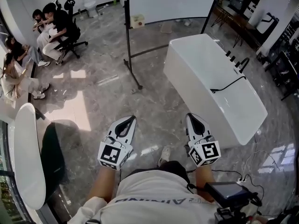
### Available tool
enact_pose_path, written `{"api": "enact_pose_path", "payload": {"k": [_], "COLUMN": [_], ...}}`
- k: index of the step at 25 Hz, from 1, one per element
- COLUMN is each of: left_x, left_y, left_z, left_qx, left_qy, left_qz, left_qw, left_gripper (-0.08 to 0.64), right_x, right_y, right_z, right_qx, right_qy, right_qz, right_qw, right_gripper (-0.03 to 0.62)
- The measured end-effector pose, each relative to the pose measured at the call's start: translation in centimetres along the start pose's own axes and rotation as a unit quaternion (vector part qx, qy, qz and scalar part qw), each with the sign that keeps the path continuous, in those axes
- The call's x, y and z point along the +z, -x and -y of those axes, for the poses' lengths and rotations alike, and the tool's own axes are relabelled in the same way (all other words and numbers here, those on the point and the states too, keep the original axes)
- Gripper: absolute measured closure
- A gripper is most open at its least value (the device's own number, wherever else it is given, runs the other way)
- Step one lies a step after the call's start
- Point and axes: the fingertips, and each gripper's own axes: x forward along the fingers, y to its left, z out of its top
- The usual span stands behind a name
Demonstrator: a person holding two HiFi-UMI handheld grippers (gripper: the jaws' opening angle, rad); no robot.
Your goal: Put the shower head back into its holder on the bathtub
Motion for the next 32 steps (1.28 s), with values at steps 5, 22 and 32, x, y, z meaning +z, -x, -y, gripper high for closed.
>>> {"api": "enact_pose_path", "payload": {"k": [5, 22, 32], "left_x": [0.0, 2.0, 1.5], "left_y": [-7.9, -27.8, -38.9], "left_z": [0.5, 5.0, 3.9], "left_qx": [-0.012, -0.038, -0.116], "left_qy": [0.023, 0.028, 0.046], "left_qz": [-0.017, -0.026, -0.026], "left_qw": [0.9995, 0.9986, 0.9918], "left_gripper": [0.545, 0.545, 0.545], "right_x": [0.3, 0.4, -0.3], "right_y": [-3.1, -7.9, -10.7], "right_z": [7.0, 25.8, 33.7], "right_qx": [-0.002, -0.005, -0.085], "right_qy": [-0.003, -0.012, -0.006], "right_qz": [-0.007, -0.010, -0.034], "right_qw": [1.000, 1.000, 0.996], "right_gripper": [0.581, 0.581, 0.581]}}
